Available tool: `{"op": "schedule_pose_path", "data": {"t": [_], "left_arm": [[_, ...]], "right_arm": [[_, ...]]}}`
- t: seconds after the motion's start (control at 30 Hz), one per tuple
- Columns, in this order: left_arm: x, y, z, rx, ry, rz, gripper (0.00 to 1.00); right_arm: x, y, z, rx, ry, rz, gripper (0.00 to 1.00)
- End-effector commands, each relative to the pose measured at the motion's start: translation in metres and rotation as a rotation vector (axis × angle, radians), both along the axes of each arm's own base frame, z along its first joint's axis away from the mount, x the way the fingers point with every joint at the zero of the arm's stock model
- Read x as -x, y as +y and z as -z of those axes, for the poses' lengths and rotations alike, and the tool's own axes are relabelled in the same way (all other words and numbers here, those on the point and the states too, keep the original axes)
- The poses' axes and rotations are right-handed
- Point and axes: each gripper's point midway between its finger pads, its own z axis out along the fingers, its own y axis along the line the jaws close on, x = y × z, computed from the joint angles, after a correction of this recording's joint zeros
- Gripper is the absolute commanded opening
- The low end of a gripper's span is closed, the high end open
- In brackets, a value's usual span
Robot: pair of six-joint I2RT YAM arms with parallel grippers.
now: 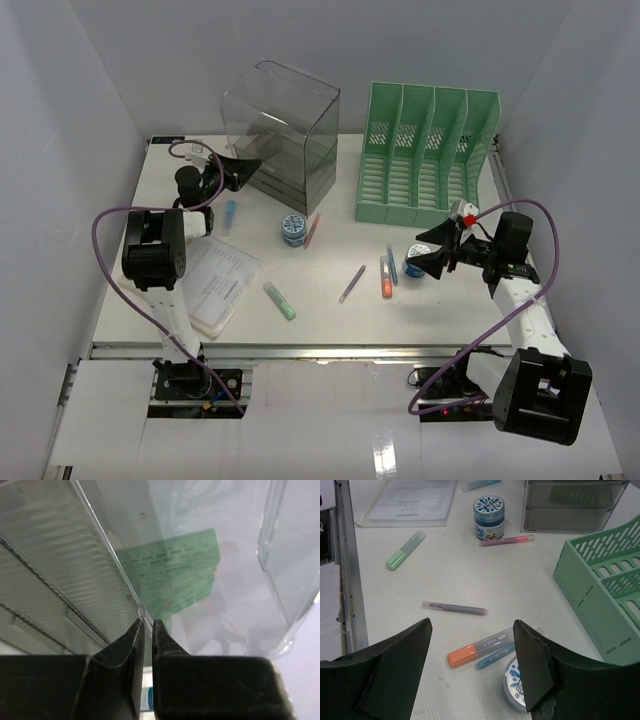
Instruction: Organize the desk
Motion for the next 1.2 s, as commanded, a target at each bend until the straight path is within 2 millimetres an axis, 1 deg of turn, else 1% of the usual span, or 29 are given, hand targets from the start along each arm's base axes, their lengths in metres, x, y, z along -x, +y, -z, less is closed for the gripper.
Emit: {"op": "schedule_pose_path", "data": {"t": [0.0,0.03,0.07,0.13,0.2,0.23,0.33,0.37,0.43,0.47,0.5,0.53,0.57,0.67,0.77,0.83,0.87,0.9,1.0,1.17], "left_arm": [[0.044,-0.004,-0.073,-0.064,-0.210,0.022,0.00],[0.050,-0.004,-0.079,-0.067,-0.222,0.023,0.00],[0.054,-0.005,-0.084,-0.069,-0.229,0.024,0.00],[0.063,-0.004,-0.100,-0.076,-0.260,0.025,0.00],[0.069,-0.004,-0.108,-0.079,-0.266,0.032,0.00],[0.072,-0.004,-0.113,-0.075,-0.271,0.035,0.00],[0.080,-0.003,-0.120,-0.062,-0.276,0.044,0.00],[0.082,-0.002,-0.123,-0.052,-0.276,0.045,0.00],[0.085,0.000,-0.127,-0.036,-0.276,0.053,0.00],[0.087,0.000,-0.128,-0.027,-0.273,0.058,0.00],[0.088,0.002,-0.130,-0.020,-0.271,0.058,0.00],[0.089,0.003,-0.131,-0.012,-0.268,0.058,0.00],[0.089,0.004,-0.131,-0.007,-0.264,0.060,0.00],[0.093,0.005,-0.129,0.000,-0.254,0.068,0.00],[0.095,0.005,-0.129,0.005,-0.248,0.073,0.00],[0.097,0.005,-0.130,0.010,-0.247,0.077,0.00],[0.097,0.005,-0.131,0.012,-0.248,0.078,0.00],[0.097,0.005,-0.132,0.013,-0.248,0.078,0.00],[0.098,0.004,-0.134,0.014,-0.247,0.079,0.00],[0.100,0.004,-0.136,0.013,-0.248,0.079,0.00]], "right_arm": [[-0.014,0.015,-0.021,-0.001,-0.015,0.003,0.75],[-0.015,0.023,-0.022,-0.007,0.018,-0.005,0.76],[-0.021,0.028,-0.032,-0.013,0.032,0.006,0.77],[-0.027,0.052,-0.044,-0.018,0.078,-0.016,0.80],[-0.041,0.070,-0.058,-0.011,0.104,0.012,0.83],[-0.043,0.084,-0.070,-0.026,0.129,-0.008,0.83],[-0.061,0.112,-0.097,-0.087,0.209,0.008,0.85],[-0.065,0.125,-0.108,-0.119,0.246,-0.009,0.85],[-0.074,0.145,-0.120,-0.167,0.289,-0.031,0.86],[-0.081,0.157,-0.127,-0.193,0.312,-0.041,0.88],[-0.086,0.165,-0.141,-0.216,0.312,-0.051,0.92],[-0.093,0.171,-0.149,-0.231,0.321,-0.042,0.93],[-0.099,0.177,-0.150,-0.232,0.335,-0.029,0.90],[-0.115,0.199,-0.144,-0.234,0.373,-0.021,0.90],[-0.120,0.212,-0.144,-0.251,0.391,-0.026,0.90],[-0.121,0.224,-0.144,-0.274,0.433,-0.034,0.90],[-0.122,0.228,-0.147,-0.282,0.434,-0.041,0.90],[-0.122,0.231,-0.151,-0.290,0.433,-0.049,0.90],[-0.123,0.240,-0.151,-0.298,0.451,-0.067,0.94],[-0.123,0.243,-0.151,-0.306,0.468,-0.070,0.99]]}}
